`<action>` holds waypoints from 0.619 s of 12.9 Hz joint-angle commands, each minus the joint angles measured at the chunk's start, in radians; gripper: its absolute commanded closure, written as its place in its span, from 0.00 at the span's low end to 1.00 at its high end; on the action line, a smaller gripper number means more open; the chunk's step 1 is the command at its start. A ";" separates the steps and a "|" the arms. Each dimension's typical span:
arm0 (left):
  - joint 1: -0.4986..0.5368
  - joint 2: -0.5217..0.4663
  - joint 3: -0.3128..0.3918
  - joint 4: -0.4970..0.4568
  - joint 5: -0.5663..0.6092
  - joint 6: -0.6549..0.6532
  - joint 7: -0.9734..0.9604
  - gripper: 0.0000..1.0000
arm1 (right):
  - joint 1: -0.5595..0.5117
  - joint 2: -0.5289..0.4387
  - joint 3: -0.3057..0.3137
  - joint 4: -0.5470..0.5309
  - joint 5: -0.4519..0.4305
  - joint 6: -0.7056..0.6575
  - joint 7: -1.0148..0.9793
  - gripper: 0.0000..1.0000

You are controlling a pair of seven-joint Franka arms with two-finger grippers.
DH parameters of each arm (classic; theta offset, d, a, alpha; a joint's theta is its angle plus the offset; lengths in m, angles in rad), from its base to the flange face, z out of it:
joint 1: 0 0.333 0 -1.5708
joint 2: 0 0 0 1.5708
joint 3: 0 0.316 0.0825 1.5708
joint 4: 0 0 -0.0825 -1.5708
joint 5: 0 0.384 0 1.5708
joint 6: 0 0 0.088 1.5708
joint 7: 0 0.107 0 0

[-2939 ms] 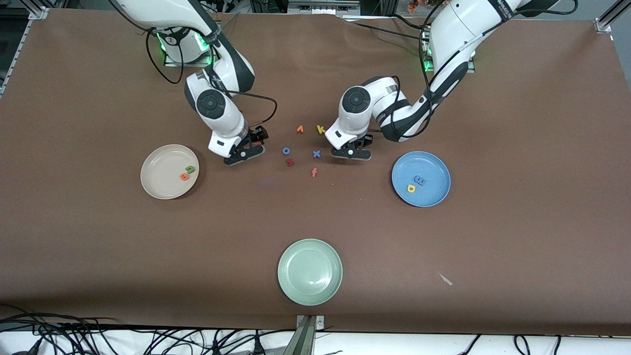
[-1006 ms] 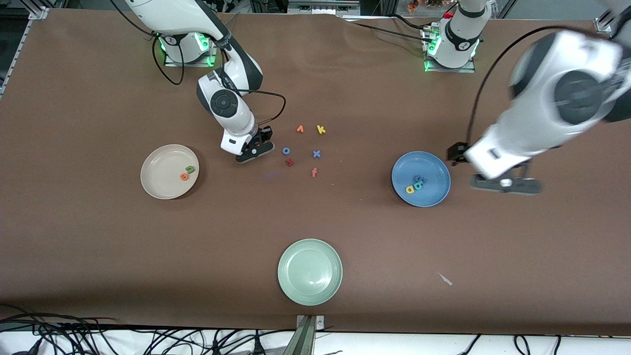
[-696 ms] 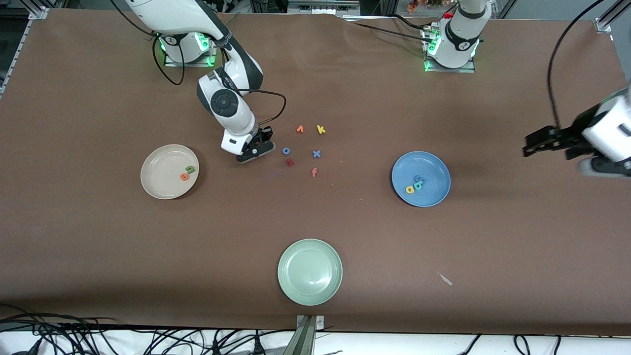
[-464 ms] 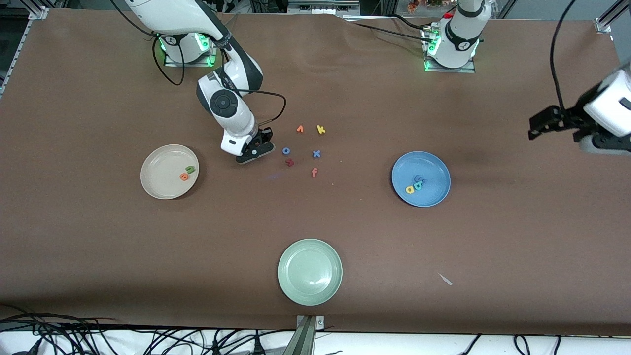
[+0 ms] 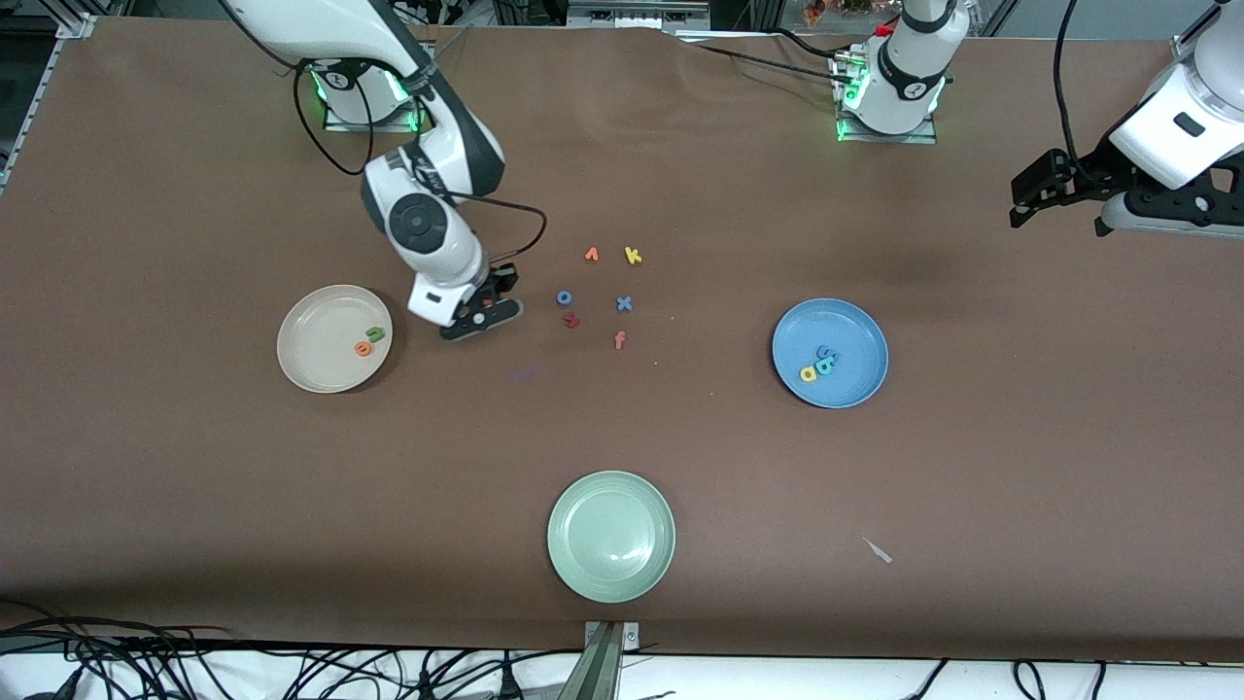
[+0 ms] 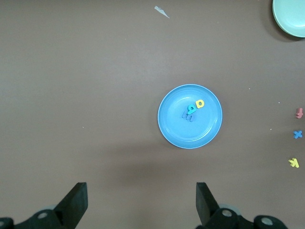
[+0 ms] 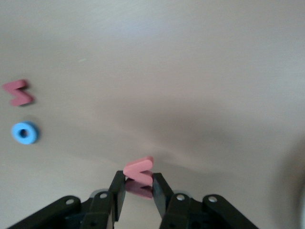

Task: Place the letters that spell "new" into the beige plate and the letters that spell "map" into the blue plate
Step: 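Retract the left arm while the right gripper drops pink letter on cream plate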

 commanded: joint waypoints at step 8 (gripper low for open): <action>-0.001 0.117 0.006 0.178 0.017 -0.125 0.017 0.00 | -0.010 0.040 -0.327 0.091 -0.011 -0.190 -0.229 0.74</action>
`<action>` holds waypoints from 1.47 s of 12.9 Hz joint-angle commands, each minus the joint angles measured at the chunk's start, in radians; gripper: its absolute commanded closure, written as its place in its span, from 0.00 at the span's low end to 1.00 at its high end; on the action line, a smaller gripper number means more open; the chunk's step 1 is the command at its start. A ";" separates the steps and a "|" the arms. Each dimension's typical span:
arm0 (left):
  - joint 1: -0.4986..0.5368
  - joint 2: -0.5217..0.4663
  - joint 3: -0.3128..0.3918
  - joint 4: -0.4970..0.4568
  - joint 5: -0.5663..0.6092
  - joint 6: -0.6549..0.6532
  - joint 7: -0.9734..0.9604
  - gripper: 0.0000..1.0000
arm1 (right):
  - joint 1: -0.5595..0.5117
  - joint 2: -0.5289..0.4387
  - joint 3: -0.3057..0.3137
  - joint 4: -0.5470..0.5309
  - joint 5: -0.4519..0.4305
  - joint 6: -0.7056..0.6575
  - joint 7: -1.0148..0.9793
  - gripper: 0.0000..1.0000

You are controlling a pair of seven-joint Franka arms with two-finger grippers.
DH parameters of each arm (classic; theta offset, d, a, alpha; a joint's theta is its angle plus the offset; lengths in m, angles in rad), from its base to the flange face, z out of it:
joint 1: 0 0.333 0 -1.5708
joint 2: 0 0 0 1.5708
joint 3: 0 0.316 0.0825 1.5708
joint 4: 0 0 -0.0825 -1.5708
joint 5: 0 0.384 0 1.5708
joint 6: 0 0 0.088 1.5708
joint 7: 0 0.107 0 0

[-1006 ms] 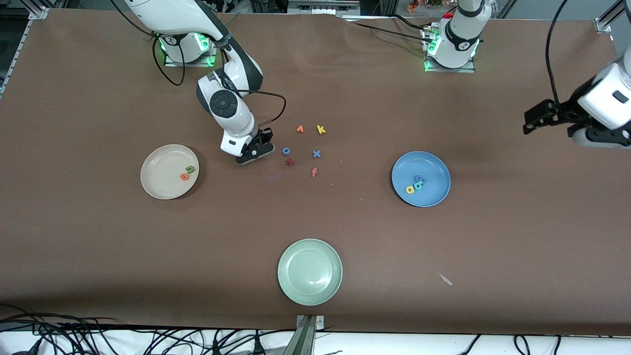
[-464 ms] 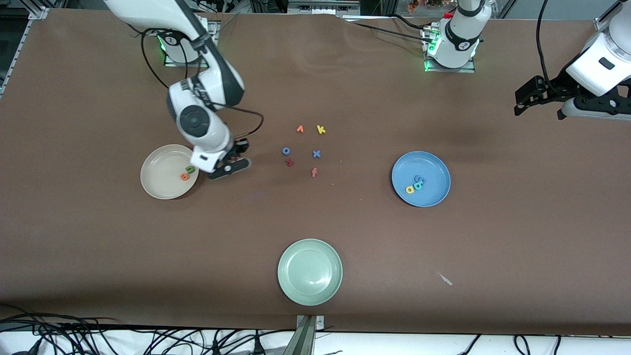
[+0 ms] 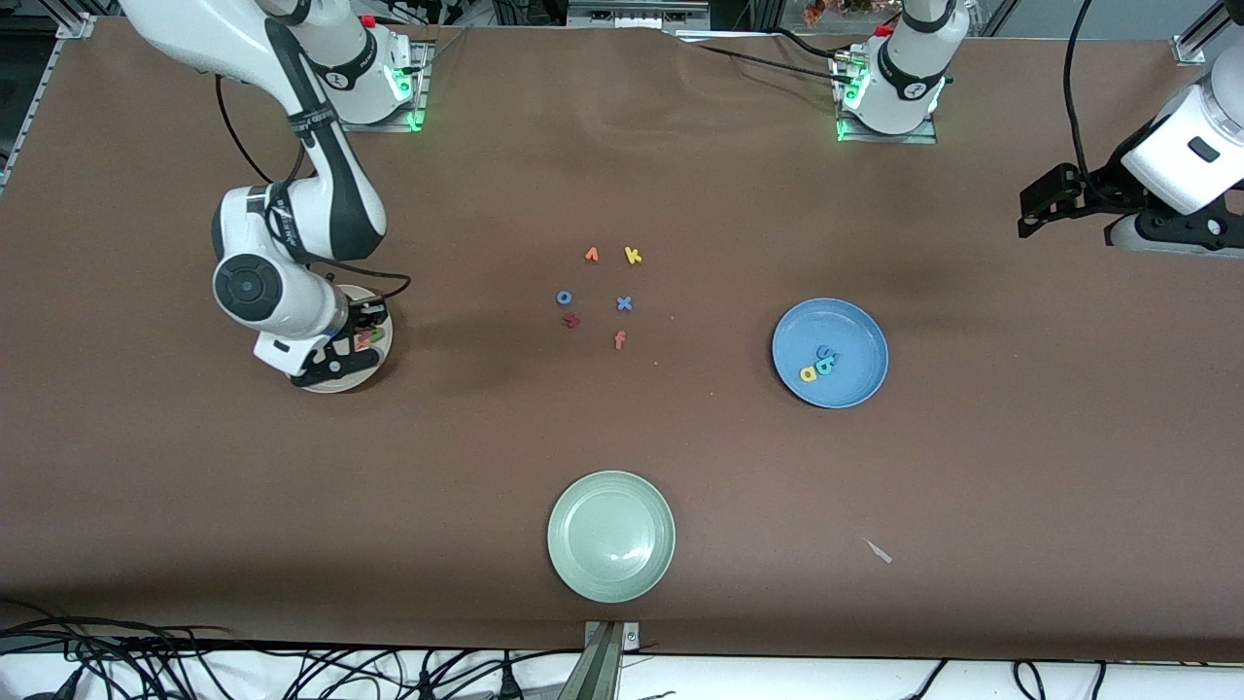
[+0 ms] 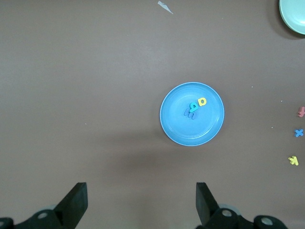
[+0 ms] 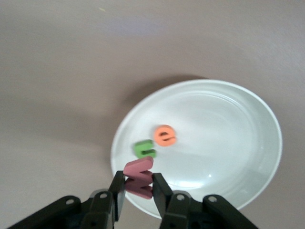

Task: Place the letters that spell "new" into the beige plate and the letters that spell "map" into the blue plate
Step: 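Retract the left arm while the right gripper drops pink letter on cream plate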

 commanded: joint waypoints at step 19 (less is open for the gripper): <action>-0.010 0.017 0.000 0.045 0.010 -0.057 0.016 0.00 | -0.018 -0.150 0.004 0.422 -0.001 -0.637 0.008 0.00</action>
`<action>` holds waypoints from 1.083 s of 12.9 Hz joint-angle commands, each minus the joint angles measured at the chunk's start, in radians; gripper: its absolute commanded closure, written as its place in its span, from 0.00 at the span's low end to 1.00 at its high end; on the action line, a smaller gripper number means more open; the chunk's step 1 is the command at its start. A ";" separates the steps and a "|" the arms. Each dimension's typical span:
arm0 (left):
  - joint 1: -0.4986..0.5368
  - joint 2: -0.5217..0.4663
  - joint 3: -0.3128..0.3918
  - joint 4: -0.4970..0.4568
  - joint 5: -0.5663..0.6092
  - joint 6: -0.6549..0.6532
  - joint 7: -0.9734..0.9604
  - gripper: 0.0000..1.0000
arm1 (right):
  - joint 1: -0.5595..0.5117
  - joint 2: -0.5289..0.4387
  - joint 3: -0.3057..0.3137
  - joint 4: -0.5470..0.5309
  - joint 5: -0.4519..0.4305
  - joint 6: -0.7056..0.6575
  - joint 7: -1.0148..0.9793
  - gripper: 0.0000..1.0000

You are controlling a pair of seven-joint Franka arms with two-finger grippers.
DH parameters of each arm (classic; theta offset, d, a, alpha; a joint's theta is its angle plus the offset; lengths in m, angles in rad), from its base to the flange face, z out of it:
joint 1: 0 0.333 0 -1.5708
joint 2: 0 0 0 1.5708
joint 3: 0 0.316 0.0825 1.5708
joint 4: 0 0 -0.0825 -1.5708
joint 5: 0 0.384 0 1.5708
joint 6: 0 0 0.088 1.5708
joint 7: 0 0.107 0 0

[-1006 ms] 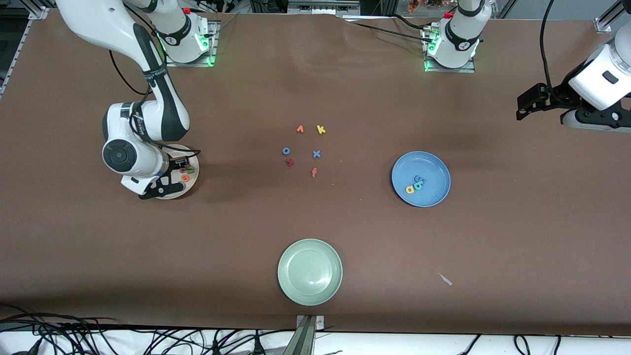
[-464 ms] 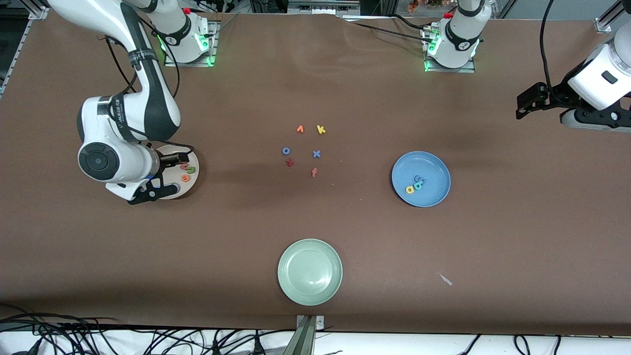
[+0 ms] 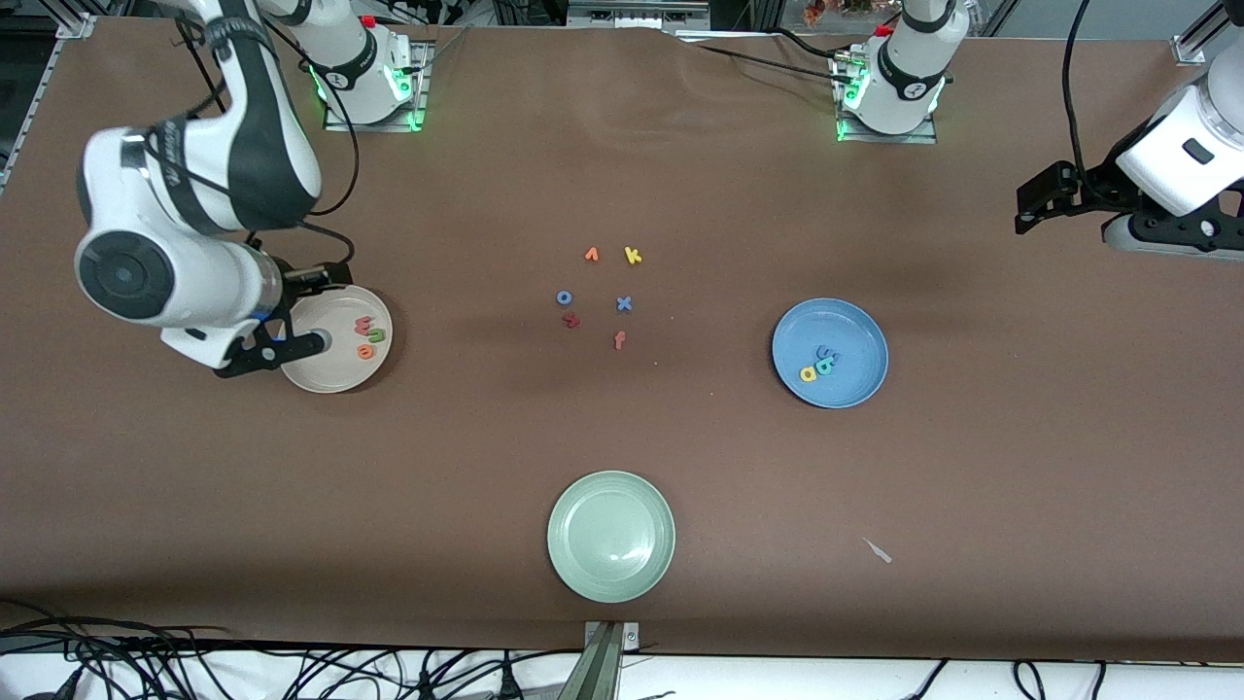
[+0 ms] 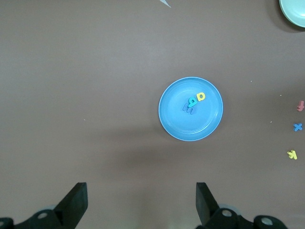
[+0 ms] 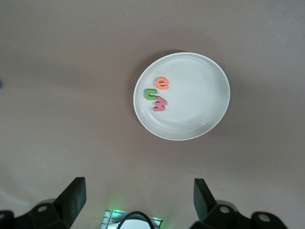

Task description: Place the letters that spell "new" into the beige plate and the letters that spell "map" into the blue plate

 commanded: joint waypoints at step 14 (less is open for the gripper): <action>-0.011 0.010 0.003 0.029 0.013 -0.025 0.012 0.00 | -0.454 -0.317 0.339 -0.104 0.006 0.051 0.150 0.00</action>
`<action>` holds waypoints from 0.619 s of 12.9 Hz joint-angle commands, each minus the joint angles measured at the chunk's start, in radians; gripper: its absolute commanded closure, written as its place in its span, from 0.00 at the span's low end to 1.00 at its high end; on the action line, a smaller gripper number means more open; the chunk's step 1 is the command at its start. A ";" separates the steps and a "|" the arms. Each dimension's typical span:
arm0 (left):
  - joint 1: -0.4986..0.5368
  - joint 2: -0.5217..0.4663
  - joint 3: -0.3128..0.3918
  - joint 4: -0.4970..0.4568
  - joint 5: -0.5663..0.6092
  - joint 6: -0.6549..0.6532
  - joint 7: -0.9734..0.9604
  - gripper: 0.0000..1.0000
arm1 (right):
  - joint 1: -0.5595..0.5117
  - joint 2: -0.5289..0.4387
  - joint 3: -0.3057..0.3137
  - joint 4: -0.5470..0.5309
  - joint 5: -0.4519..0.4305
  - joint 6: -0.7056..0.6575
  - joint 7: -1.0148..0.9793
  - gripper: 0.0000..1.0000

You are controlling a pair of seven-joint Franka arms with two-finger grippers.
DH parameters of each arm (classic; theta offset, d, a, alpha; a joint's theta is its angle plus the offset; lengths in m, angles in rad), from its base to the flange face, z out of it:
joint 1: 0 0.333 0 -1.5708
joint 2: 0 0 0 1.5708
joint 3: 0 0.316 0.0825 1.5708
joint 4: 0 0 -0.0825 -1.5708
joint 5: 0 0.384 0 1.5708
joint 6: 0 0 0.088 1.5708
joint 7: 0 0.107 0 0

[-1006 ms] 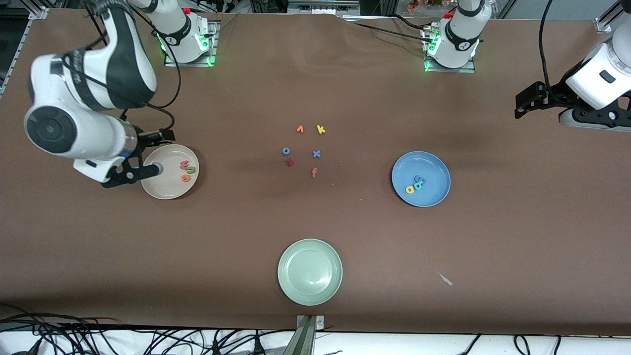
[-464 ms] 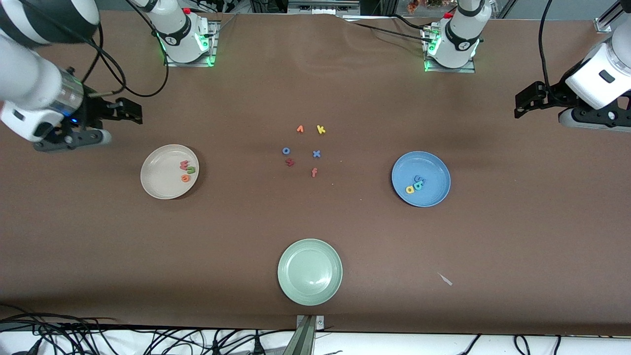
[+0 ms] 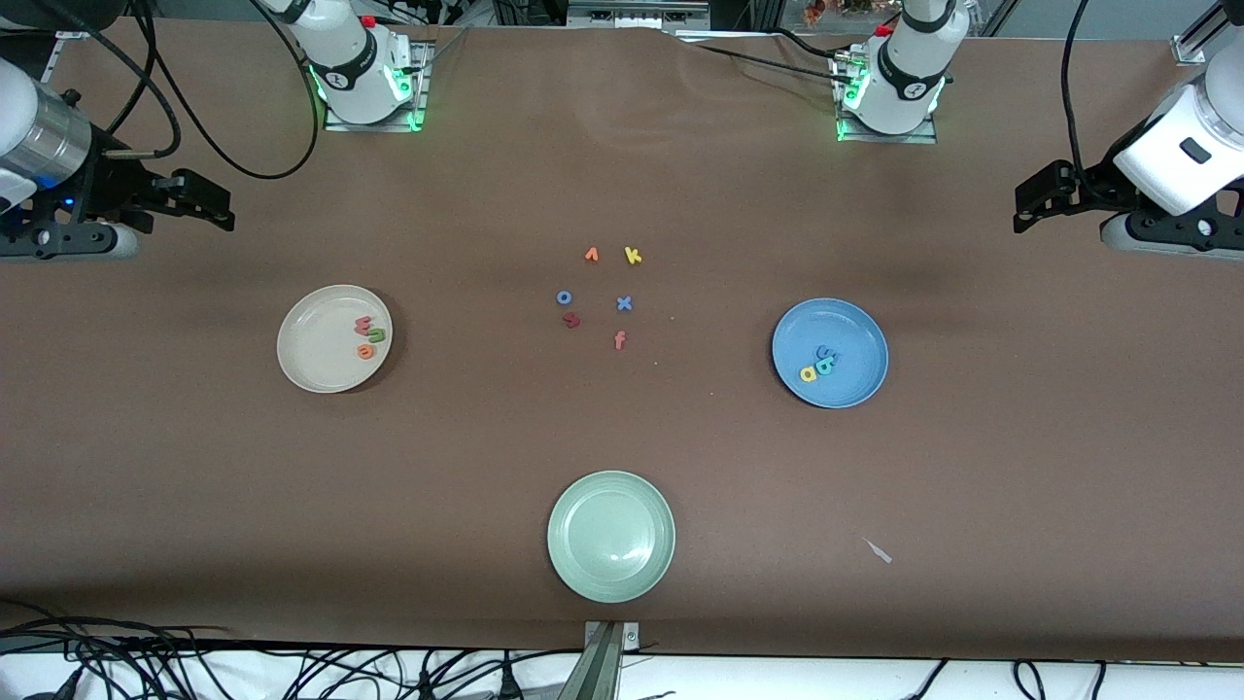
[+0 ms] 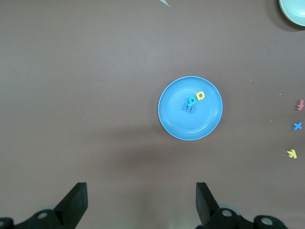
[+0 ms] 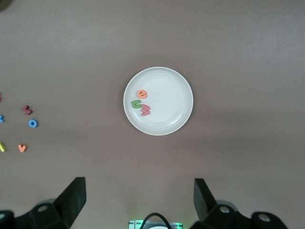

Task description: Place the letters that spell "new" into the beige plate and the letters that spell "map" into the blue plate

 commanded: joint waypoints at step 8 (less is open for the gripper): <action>-0.009 0.010 -0.002 0.027 0.015 -0.027 0.009 0.00 | -0.041 -0.013 0.028 -0.024 -0.001 0.083 -0.018 0.00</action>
